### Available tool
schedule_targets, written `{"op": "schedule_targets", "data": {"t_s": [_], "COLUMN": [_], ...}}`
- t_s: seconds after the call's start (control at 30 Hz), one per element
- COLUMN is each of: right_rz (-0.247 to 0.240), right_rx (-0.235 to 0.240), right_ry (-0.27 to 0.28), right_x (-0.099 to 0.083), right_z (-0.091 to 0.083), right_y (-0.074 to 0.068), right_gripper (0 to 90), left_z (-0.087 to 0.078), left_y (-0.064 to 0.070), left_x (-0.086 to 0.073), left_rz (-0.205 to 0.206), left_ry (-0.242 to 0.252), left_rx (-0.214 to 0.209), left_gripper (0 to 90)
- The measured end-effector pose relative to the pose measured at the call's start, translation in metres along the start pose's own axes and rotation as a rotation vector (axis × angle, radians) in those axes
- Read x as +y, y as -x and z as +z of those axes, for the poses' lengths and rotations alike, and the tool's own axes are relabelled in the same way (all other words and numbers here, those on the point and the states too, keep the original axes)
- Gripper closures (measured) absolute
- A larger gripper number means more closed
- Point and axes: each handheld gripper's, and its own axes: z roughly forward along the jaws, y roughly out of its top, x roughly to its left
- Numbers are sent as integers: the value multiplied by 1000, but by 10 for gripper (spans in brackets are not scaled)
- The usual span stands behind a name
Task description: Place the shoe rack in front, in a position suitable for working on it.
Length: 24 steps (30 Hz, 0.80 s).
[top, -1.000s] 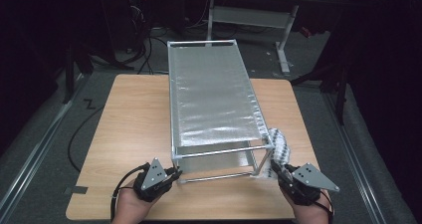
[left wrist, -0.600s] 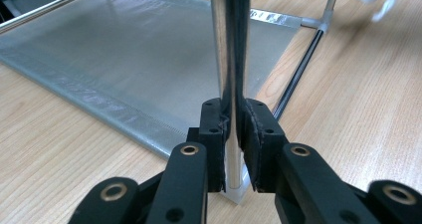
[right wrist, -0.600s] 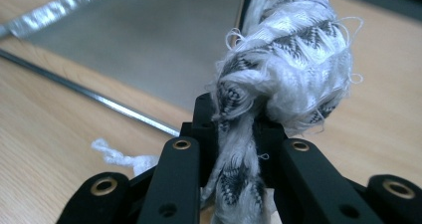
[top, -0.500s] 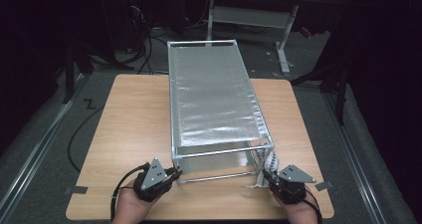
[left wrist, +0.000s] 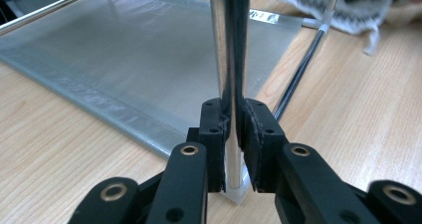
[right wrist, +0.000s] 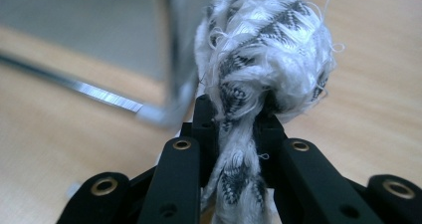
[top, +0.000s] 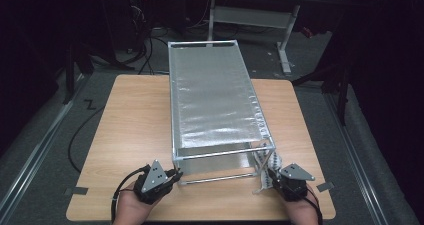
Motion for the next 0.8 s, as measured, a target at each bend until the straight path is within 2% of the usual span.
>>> {"op": "schedule_targets", "data": {"t_s": [0.1,0.2,0.3,0.37,0.43,0.57,0.67,0.8], "right_rz": [3,9,-23,-41,-49,-70,-73,-49], "right_rx": [-30,-19,-5,22,50,62,51,21], "right_ry": [53,102,133,141,151,149,145,136], "right_x": [9,19,29,33,32,27,21,9], "right_z": [0,2,6,8,6,-1,-10,-24], "right_y": [4,1,-9,-15,-18,-20,-21,-16], "right_gripper": [773,772,773,780,781,785,785,785], "left_z": [-5,-10,-12,-14,-15,-12,-6,7], "left_y": [2,3,4,4,1,-1,-1,1], "left_x": [-3,-5,-7,-8,-9,-7,-4,4], "left_rz": [0,-4,-3,-4,-15,-26,-23,-6], "left_ry": [-3,-2,-3,-8,-7,-6,-5,0], "left_rx": [8,16,25,39,36,42,23,-23], "left_gripper": [790,790,789,787,788,791,792,793]}}
